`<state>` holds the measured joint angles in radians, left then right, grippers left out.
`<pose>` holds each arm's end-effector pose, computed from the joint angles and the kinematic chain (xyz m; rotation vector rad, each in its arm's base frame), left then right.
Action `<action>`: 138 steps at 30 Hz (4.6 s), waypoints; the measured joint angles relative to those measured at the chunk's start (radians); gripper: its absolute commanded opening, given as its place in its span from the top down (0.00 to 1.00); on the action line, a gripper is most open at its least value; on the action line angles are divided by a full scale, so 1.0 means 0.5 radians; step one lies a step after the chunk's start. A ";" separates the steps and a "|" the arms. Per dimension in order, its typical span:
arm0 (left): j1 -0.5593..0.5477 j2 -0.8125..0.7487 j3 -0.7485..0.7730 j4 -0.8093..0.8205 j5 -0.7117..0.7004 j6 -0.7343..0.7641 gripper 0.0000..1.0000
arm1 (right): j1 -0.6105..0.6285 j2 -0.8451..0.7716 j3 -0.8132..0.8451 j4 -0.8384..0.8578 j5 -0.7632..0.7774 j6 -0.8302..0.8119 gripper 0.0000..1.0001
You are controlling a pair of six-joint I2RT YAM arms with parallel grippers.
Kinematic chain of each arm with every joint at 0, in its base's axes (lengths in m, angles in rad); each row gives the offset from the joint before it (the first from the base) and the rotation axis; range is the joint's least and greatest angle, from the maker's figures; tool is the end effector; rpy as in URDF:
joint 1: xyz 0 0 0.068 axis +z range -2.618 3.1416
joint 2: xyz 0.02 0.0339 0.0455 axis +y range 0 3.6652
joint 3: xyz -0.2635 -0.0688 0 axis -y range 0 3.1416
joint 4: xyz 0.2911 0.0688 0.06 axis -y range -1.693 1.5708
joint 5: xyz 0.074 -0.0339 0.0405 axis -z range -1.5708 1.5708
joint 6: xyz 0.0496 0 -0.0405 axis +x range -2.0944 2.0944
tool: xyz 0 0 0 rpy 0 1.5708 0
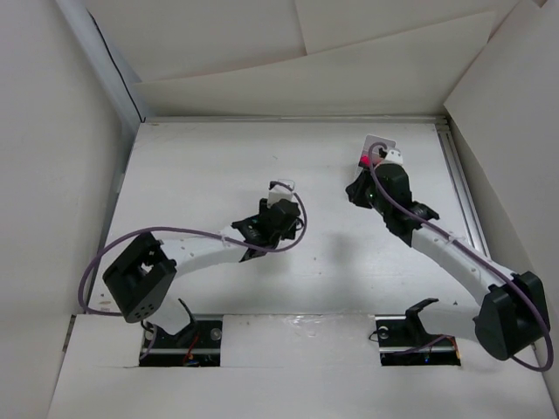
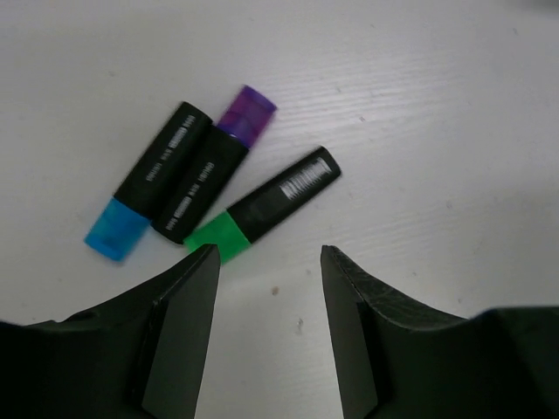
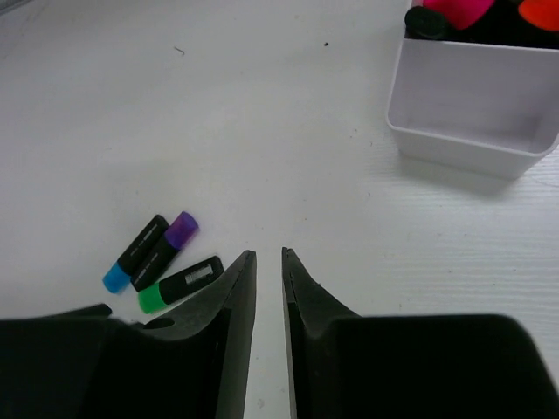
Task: Sort the stationery into containers
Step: Pick up the pen from the center of the board, then place the stationery in the storage box.
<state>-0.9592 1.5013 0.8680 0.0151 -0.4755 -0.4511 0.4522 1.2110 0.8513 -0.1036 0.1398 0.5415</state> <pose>0.2299 -0.2883 0.1840 0.2752 2.1104 -0.3165 0.3007 0.1384 0.2588 0.1812 2.0554 0.4806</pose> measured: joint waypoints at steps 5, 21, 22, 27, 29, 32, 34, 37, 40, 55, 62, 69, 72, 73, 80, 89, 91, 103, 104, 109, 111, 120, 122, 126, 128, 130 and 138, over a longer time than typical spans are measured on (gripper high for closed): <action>0.347 -0.044 -0.038 0.005 0.061 -0.092 0.53 | -0.051 -0.010 -0.068 0.013 -0.061 0.008 0.81; 0.464 0.239 0.161 -0.240 0.036 -0.059 0.48 | -0.051 -0.063 -0.098 0.030 -0.156 0.010 0.81; 0.465 0.239 0.161 -0.243 0.025 -0.060 0.48 | -0.051 -0.063 -0.098 0.031 -0.162 0.009 0.81; 0.466 0.240 0.162 -0.255 -0.013 -0.061 0.49 | -0.034 -0.063 -0.098 0.034 -0.178 0.008 0.81; 0.470 0.256 0.171 -0.264 -0.018 -0.058 0.50 | -0.027 -0.063 -0.098 0.035 -0.177 0.008 0.81; 0.470 0.317 0.193 -0.270 -0.029 -0.056 0.50 | -0.027 -0.063 -0.098 0.036 -0.176 0.008 0.81; 0.470 0.352 0.193 -0.282 -0.031 -0.056 0.50 | -0.026 -0.063 -0.098 0.036 -0.177 0.008 0.81; 0.470 0.381 0.193 -0.283 -0.032 -0.056 0.52 | -0.024 -0.063 -0.098 0.037 -0.176 0.008 0.81; 0.483 0.381 0.193 -0.275 -0.031 -0.056 0.52 | -0.022 -0.063 -0.098 0.037 -0.176 0.008 0.81; 0.496 0.506 0.211 -0.222 -0.028 -0.027 0.67 | -0.011 -0.063 -0.098 0.043 -0.175 0.007 0.72; 0.496 0.510 0.214 -0.220 -0.022 -0.012 0.83 | -0.031 -0.056 -0.093 0.037 -0.201 -0.006 0.42; 0.496 0.491 0.212 -0.220 -0.022 -0.024 0.92 | -0.049 -0.046 -0.058 -0.003 -0.224 -0.011 0.41; 0.496 0.394 0.181 -0.221 -0.034 -0.043 0.93 | -0.008 -0.112 -0.058 -0.001 -0.140 -0.005 0.41; 0.496 0.343 0.173 -0.227 -0.041 -0.051 0.93 | 0.003 -0.140 -0.058 0.004 -0.113 -0.005 0.41; 0.496 -0.061 0.172 -0.215 -0.082 -0.079 0.93 | 0.063 -0.280 -0.063 0.133 0.061 -0.005 0.41; 0.417 -0.464 -0.044 0.082 0.176 -0.010 0.93 | 0.126 -0.300 -0.094 0.362 0.003 -0.001 0.17; 0.385 -0.536 -0.117 0.201 0.293 0.038 0.93 | 0.136 -0.267 -0.073 0.389 -0.101 -0.002 0.11; 0.378 -0.709 -0.408 0.755 0.793 0.246 0.92 | 0.228 0.115 0.239 0.481 -0.633 0.102 0.12; 0.377 -0.709 -0.417 0.779 0.817 0.256 0.92 | 0.243 0.158 0.253 0.491 -0.659 0.111 0.15; 0.377 -0.710 -0.437 0.853 0.912 0.279 0.92 | 0.327 0.356 0.288 0.491 -0.721 0.134 0.30; 0.377 -0.710 -0.441 0.875 0.946 0.288 0.92 | 0.340 0.417 0.301 0.491 -0.732 0.146 0.35; 0.378 -0.713 -0.468 0.925 0.997 0.308 0.91 | 0.354 0.504 0.359 0.504 -0.756 0.207 0.81; 0.378 -0.716 -0.475 0.931 1.004 0.310 0.79 | 0.371 0.504 0.361 0.509 -0.743 0.212 0.87; 0.387 -0.723 -0.477 0.934 1.046 0.320 0.44 | 0.372 0.498 0.361 0.509 -0.686 0.214 0.97; 0.386 -0.737 -0.477 0.936 1.077 0.319 0.34 | 0.362 0.496 0.361 0.508 -0.614 0.209 0.99; 0.385 -0.751 -0.477 0.945 1.103 0.311 0.23 | 0.333 0.487 0.360 0.507 -0.546 0.204 1.00; 0.385 -0.773 -0.507 0.951 1.121 0.295 0.14 | 0.043 0.346 0.309 0.509 -0.330 0.182 1.00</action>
<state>-0.7666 1.1149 0.6147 0.4904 0.0849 -0.3035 0.4740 1.3838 1.0058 0.1509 -0.0254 0.6327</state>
